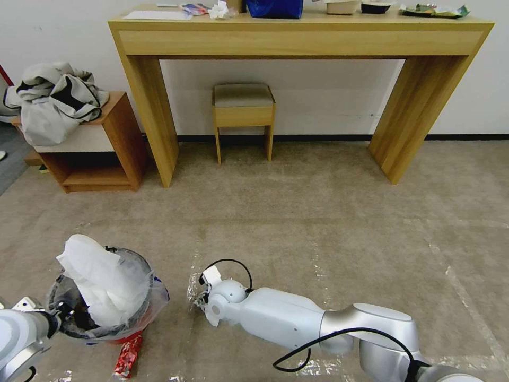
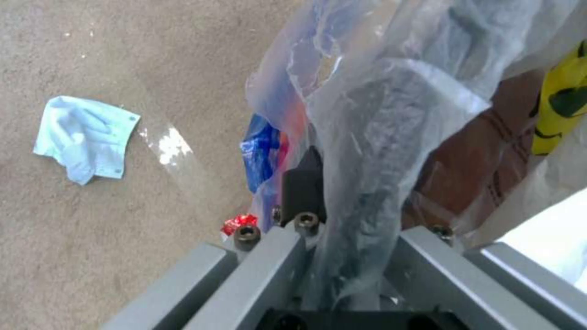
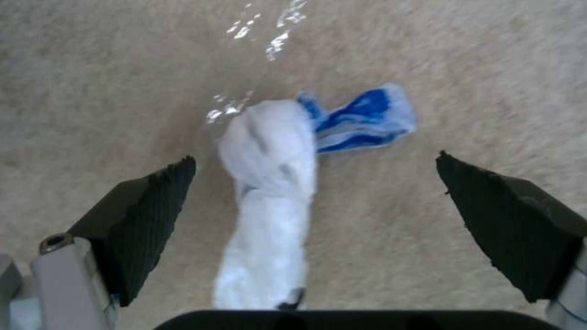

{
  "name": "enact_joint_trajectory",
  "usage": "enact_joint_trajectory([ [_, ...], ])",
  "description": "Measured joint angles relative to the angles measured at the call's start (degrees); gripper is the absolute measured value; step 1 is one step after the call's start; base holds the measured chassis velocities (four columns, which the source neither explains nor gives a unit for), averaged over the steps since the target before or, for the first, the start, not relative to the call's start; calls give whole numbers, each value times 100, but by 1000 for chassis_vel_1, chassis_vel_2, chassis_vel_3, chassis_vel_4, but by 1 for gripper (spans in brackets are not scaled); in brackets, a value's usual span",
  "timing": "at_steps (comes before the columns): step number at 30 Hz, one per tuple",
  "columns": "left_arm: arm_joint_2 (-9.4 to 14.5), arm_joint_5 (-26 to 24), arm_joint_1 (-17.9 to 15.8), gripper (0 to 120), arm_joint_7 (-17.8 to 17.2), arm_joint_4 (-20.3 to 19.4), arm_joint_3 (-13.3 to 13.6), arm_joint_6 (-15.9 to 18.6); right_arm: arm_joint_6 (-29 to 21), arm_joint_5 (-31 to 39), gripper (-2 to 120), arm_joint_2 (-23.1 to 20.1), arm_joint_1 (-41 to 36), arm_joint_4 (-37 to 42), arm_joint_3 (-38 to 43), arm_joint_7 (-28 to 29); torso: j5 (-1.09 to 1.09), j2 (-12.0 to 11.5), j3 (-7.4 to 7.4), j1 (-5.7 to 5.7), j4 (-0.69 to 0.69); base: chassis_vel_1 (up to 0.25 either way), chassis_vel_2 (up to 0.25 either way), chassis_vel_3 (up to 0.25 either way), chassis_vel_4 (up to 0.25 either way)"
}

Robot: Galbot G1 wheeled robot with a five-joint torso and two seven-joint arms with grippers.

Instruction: Pick up the trash bin and place the garbage on the floor into it.

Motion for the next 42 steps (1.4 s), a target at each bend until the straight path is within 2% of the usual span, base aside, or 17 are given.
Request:
enact_joint_trajectory([
  [22,17,81,-32,0,46,71,57,-18,58,-332,100,59,-249,-498,382,-602,0,0,0,0,0,0,0,0,0],
  [42,-10,142,-82,0,94,130,98,-27,125,-618,98,273,-329,-838,367,-803,0,0,0,0,0,0,0,0,0],
])
